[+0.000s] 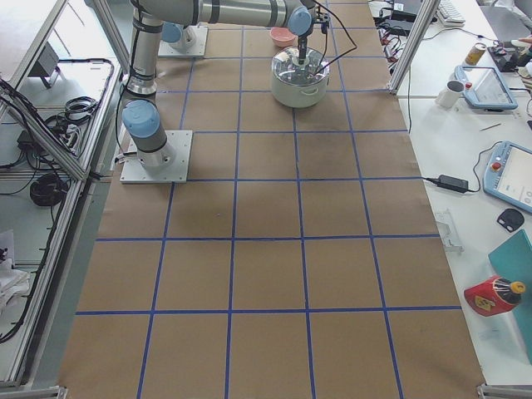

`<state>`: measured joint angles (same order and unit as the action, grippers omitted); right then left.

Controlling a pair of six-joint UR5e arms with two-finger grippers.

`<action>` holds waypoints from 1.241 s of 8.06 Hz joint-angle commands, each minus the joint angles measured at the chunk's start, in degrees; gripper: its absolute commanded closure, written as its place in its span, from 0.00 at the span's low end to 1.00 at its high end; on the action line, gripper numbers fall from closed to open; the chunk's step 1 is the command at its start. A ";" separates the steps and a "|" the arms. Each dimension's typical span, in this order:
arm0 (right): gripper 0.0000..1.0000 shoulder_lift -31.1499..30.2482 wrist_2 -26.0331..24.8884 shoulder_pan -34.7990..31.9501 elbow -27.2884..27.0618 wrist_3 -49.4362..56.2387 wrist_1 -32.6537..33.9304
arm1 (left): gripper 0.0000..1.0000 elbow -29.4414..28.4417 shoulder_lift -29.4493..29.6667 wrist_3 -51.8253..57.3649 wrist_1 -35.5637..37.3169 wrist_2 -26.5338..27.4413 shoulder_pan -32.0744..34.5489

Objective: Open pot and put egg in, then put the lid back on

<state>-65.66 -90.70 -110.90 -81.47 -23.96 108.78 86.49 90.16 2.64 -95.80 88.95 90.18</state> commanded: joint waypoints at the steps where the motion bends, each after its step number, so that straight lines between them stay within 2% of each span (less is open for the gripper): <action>1: 0.00 -1.04 -0.09 0.51 0.09 0.23 -0.94 | 0.00 0.00 0.01 0.00 0.00 0.00 0.00; 3: 0.00 -3.05 -0.09 1.47 0.26 0.23 -3.38 | 0.00 0.00 0.01 0.00 -0.09 0.00 0.00; 6: 0.00 -13.93 -0.26 9.62 -0.09 5.92 -15.32 | 0.00 0.00 0.01 0.00 0.00 -0.09 0.00; 8: 0.00 -17.73 -0.87 16.39 -0.09 17.59 -17.01 | 0.00 0.00 0.01 0.00 0.00 -0.09 0.00; 10: 0.00 -20.72 -0.27 20.18 -0.18 21.29 -22.19 | 0.00 0.00 0.01 0.00 0.00 0.00 0.00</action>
<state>-83.70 -91.41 -94.41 -81.61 -7.40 90.62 86.48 90.18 2.64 -95.80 88.90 90.17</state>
